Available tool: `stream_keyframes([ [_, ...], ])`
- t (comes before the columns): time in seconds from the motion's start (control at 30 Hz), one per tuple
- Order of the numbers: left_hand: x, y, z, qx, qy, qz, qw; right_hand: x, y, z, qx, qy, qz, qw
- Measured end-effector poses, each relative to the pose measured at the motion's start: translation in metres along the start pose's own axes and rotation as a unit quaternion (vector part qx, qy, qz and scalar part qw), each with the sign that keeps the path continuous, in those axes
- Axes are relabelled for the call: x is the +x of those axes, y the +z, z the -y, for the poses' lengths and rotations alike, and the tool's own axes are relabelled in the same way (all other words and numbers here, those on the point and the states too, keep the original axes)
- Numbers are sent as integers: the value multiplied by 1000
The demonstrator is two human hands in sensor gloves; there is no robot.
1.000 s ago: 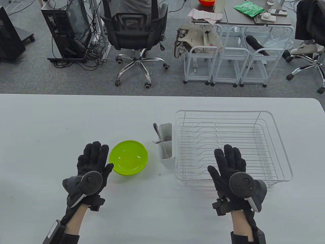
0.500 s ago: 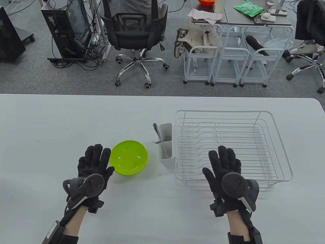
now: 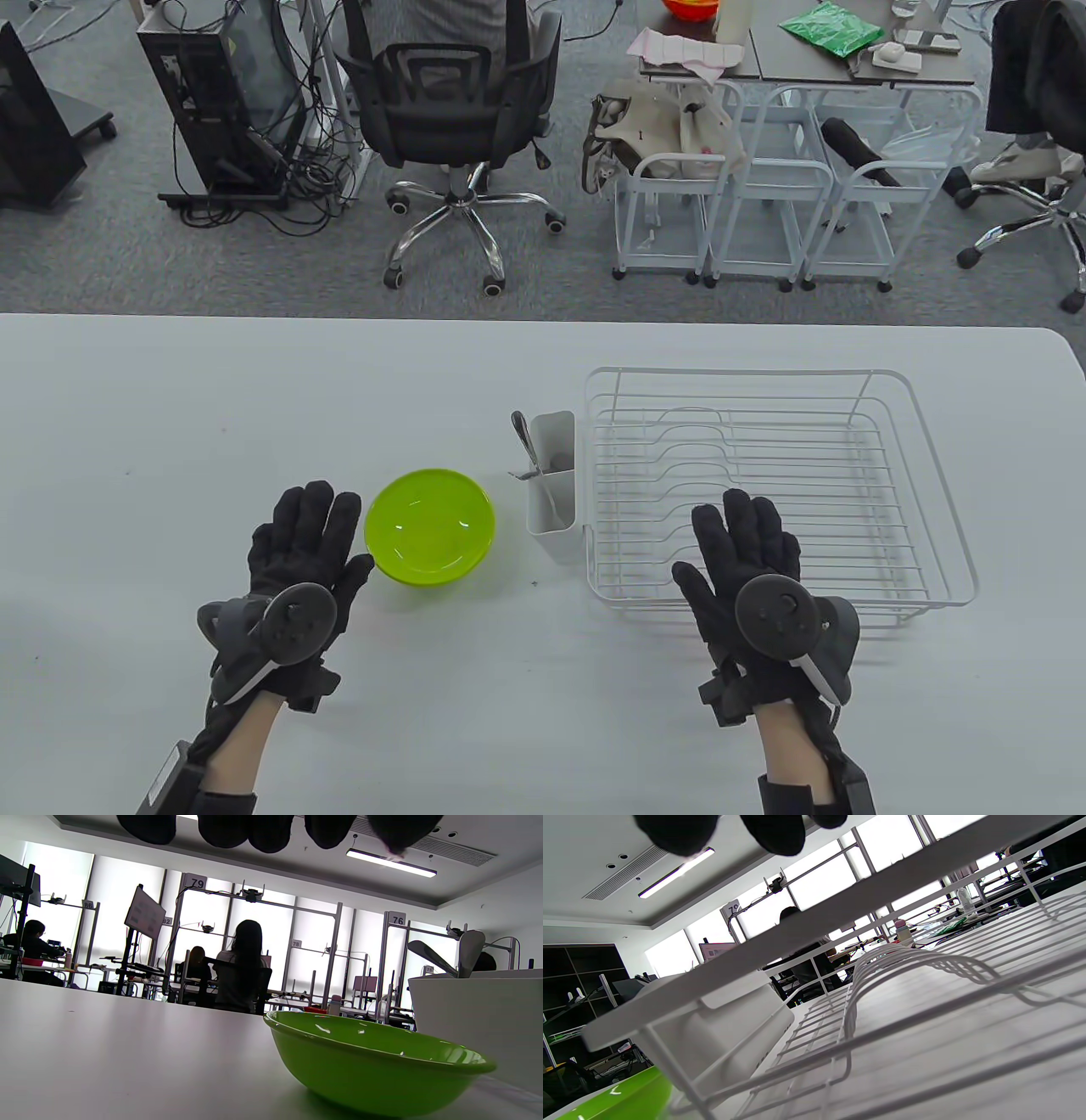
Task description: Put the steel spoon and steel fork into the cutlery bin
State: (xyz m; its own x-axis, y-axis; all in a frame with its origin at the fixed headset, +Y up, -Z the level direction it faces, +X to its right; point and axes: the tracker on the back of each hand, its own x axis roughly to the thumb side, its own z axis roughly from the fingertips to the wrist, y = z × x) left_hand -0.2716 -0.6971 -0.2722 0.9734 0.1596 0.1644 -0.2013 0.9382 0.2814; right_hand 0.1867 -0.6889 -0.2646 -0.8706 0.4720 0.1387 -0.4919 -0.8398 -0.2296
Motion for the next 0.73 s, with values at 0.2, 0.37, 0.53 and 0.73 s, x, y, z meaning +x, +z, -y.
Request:
stream_keyframes([
  [0.2, -2, 0, 2, -3, 0, 0, 1000, -1, 0, 0, 1, 2, -6, 1000],
  [0.37, -4, -1, 4, -9, 2, -5, 1000, -3, 0, 1, 2, -1, -11, 1000],
  [0.53, -4, -1, 3, -10, -1, -5, 1000, -1, 0, 1, 1, -3, -7, 1000],
  [0.73, -3, -2, 7, -19, -6, -2, 1000, -5, 0, 3, -1, -11, -12, 1000],
])
